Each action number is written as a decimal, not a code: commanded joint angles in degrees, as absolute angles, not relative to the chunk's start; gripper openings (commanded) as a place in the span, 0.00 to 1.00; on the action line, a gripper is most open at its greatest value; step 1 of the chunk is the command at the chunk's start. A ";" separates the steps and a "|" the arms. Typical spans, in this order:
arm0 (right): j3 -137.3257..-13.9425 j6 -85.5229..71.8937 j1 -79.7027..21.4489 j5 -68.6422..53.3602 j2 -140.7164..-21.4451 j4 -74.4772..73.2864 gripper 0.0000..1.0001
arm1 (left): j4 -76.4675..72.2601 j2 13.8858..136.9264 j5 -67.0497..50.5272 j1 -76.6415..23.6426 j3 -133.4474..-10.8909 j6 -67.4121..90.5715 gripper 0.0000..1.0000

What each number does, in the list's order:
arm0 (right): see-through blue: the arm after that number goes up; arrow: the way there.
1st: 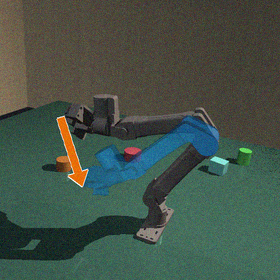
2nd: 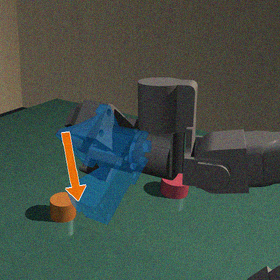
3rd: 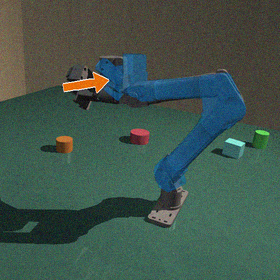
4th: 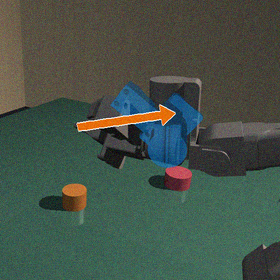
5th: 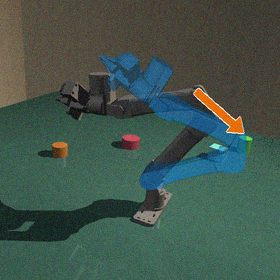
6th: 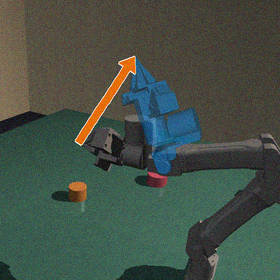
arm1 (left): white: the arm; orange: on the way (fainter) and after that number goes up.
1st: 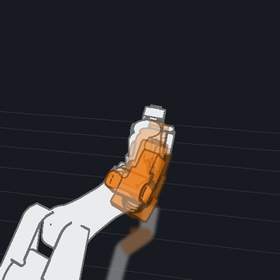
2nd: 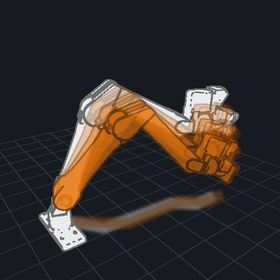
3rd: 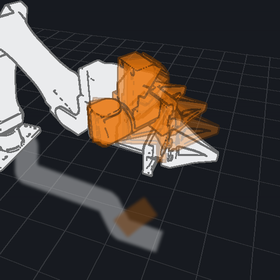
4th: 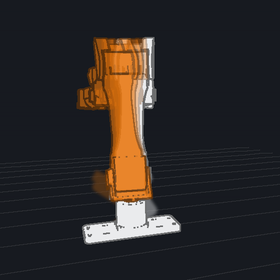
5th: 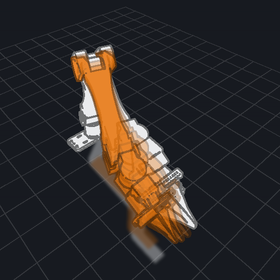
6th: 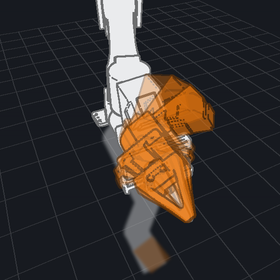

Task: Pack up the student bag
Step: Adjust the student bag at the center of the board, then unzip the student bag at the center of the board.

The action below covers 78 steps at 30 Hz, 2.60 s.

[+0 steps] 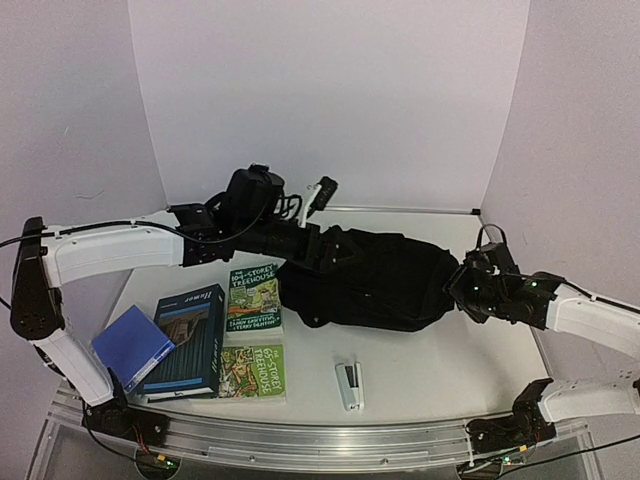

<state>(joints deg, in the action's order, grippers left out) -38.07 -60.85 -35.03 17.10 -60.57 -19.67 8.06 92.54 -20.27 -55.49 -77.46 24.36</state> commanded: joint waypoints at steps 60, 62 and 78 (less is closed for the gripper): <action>-73.30 -28.44 -51.55 6.83 -94.98 -18.09 0.55 | -2.99 112.32 -32.01 -30.75 -74.31 47.33 0.66; -75.57 -27.55 -51.59 7.03 -97.52 -18.58 0.54 | -4.06 112.09 -31.61 -31.53 -73.24 48.22 0.68; -84.83 -22.22 -51.58 10.63 -108.80 -22.50 0.48 | -5.85 113.43 -31.20 -32.43 -74.43 49.83 0.60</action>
<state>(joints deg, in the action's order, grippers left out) -82.09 -24.01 -51.48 6.60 -106.89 -20.82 -3.70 115.52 -30.51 -32.32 -73.03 49.60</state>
